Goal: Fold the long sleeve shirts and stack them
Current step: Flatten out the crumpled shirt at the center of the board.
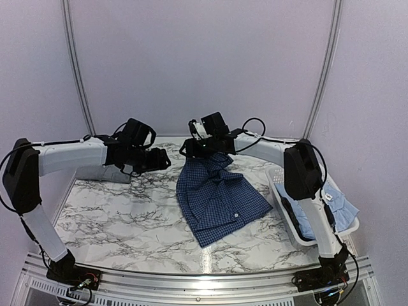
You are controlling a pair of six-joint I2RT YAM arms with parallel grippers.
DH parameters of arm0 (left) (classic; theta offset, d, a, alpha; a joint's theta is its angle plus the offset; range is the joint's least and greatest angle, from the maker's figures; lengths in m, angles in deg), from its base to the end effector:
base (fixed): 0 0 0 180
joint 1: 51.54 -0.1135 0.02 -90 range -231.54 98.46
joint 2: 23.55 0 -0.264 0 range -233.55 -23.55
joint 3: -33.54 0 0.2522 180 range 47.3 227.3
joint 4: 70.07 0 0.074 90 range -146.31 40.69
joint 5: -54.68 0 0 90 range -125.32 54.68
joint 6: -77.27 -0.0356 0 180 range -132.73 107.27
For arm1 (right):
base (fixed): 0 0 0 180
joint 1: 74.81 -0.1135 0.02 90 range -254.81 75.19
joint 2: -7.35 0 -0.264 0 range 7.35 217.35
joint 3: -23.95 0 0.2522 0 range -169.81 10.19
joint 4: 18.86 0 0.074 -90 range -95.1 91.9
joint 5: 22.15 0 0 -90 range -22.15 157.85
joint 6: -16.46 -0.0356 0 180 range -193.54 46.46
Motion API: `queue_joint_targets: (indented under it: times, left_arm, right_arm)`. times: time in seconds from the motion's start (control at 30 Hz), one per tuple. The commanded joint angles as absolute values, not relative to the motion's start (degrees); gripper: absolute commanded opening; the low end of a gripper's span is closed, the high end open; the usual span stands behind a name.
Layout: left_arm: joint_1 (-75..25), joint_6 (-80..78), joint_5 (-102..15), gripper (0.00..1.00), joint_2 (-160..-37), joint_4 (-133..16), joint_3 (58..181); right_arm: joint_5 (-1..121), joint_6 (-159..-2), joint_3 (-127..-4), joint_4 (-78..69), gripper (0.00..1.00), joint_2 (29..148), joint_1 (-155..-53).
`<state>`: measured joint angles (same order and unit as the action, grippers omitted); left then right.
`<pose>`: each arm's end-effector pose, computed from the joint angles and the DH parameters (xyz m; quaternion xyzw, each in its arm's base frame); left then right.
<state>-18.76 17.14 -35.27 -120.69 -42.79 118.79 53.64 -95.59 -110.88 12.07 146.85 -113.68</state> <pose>0.3233 -0.2082 0.2543 0.0227 0.9029 -0.2228 0.3668 0.4308 0.3584 0.2013 -0.1850 0.8648 0.3248 0.3352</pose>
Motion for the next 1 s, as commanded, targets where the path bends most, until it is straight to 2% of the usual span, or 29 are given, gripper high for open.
queue_joint_targets:
  times: [0.0, 0.07, 0.17, 0.43, 0.57, 0.87, 0.97]
  left_arm:
    - [-14.53, 17.95, -38.14, 0.72, -119.24, -45.21, 116.59]
    - [-13.05, 18.82, -38.53, 0.70, -120.34, -45.96, 116.75]
    - [-11.70, 20.44, -40.30, 0.63, -122.93, -47.78, 117.28]
    - [-7.92, 23.80, -41.67, 0.49, -129.62, -49.38, 120.29]
    - [-7.28, 24.79, -39.99, 0.47, -131.19, -49.63, 120.05]
    - [-5.89, 25.76, -41.35, 0.46, -135.19, -51.71, 120.81]
    - [-5.60, 26.04, -41.13, 0.40, -136.42, -52.21, 121.21]
  right_arm:
    - [54.78, -90.24, -111.75, 14.57, 0.64, 140.43, -114.26]
    - [57.62, -88.83, -107.73, 15.52, 0.72, 136.67, -114.27]
    - [62.15, -88.57, -99.09, 15.43, 0.76, 130.03, -114.24]
    - [67.57, -90.07, -75.51, 12.90, 0.76, 114.60, -114.72]
    - [70.49, -90.07, -67.95, 13.14, 0.75, 110.16, -116.24]
    - [73.63, -90.51, -59.01, 14.06, 0.72, 106.68, -119.23]
    - [74.30, -90.46, -58.33, 14.11, 0.71, 106.89, -120.00]
